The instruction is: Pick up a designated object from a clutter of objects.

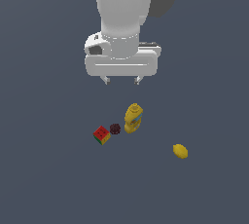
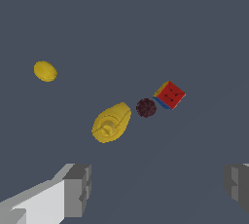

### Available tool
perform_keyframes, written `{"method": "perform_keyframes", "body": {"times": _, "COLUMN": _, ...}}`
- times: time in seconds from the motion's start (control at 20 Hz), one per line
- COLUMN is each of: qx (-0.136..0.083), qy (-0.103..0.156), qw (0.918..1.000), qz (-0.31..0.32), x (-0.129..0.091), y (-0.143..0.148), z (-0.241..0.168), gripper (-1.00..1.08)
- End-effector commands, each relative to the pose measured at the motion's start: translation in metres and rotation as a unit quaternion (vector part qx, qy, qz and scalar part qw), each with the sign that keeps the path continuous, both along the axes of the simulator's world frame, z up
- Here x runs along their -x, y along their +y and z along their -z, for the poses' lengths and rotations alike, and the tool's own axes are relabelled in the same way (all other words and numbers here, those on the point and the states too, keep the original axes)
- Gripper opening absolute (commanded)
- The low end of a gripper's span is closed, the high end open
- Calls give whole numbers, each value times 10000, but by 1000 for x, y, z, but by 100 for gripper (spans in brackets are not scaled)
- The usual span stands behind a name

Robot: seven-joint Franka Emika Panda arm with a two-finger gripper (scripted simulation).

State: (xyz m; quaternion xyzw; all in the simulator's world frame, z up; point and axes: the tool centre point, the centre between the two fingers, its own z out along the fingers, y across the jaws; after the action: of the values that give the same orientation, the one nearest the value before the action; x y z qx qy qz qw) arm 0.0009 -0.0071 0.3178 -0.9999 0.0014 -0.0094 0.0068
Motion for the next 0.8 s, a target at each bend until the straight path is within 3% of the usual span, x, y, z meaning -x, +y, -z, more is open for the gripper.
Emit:
{"method": "perform_keyframes", "body": {"times": 0.0, "qx": 0, "qy": 0, "qw": 10000, "qz": 0, "x": 0, "y": 0, "z": 0, "gripper": 100}}
{"method": "perform_keyframes", "body": {"times": 0.45, "qx": -86, "qy": -192, "qw": 9994, "qz": 270, "x": -5, "y": -23, "z": -17, "gripper": 100}}
{"method": "perform_keyframes", "body": {"times": 0.75, "qx": -89, "qy": -192, "qw": 9993, "qz": 303, "x": -6, "y": -23, "z": -16, "gripper": 100}}
